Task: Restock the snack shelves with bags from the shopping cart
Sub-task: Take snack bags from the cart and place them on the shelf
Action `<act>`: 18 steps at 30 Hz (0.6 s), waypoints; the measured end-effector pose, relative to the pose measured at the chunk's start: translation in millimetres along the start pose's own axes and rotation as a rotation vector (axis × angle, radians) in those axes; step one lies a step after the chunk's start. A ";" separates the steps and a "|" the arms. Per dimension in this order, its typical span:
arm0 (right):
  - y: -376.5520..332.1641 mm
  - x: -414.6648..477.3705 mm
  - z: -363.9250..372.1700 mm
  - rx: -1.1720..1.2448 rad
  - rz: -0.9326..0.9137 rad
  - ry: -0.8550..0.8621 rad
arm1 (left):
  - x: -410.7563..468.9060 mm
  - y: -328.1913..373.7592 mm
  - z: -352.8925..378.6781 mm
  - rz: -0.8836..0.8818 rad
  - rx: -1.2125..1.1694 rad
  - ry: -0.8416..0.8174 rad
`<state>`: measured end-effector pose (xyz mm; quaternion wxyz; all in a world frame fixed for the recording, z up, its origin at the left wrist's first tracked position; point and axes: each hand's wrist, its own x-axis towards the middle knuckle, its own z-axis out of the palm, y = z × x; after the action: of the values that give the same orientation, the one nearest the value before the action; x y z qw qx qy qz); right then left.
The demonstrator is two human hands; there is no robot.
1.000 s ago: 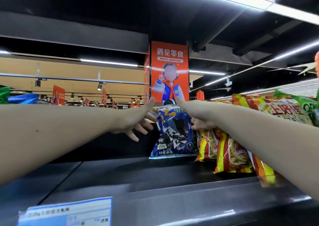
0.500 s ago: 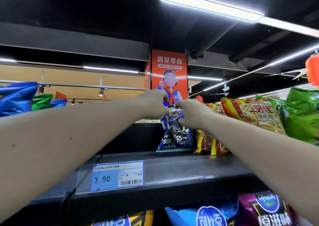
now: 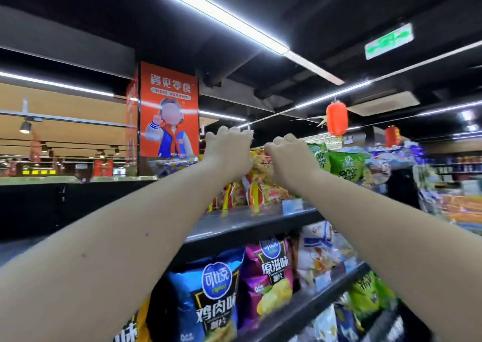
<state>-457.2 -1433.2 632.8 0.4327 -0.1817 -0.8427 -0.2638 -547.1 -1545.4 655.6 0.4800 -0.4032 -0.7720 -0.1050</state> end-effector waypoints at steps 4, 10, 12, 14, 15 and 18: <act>67.0 -42.6 -17.1 -0.097 0.086 -0.065 | 11.2 86.2 -3.6 0.030 -0.136 0.017; 195.4 -121.8 -39.2 -0.259 0.300 -0.162 | 12.4 247.4 -10.9 0.069 -0.455 -0.007; 244.2 -153.3 -41.5 -0.298 0.362 -0.173 | 11.1 304.1 -10.4 0.087 -0.498 0.016; 291.9 -187.2 -46.1 -0.327 0.393 -0.195 | 10.5 361.0 -9.0 0.102 -0.568 0.016; 313.9 -204.4 -48.6 -0.350 0.400 -0.218 | 10.5 389.1 -8.1 0.115 -0.593 0.001; 378.7 -259.4 -55.3 -0.382 0.434 -0.289 | 8.4 477.4 -2.9 0.171 -0.591 -0.052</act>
<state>-74.6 -1185.8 554.5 0.3127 -0.4708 -0.7721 -0.2904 -201.7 -1230.9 556.6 0.3292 -0.5915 -0.6831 -0.2740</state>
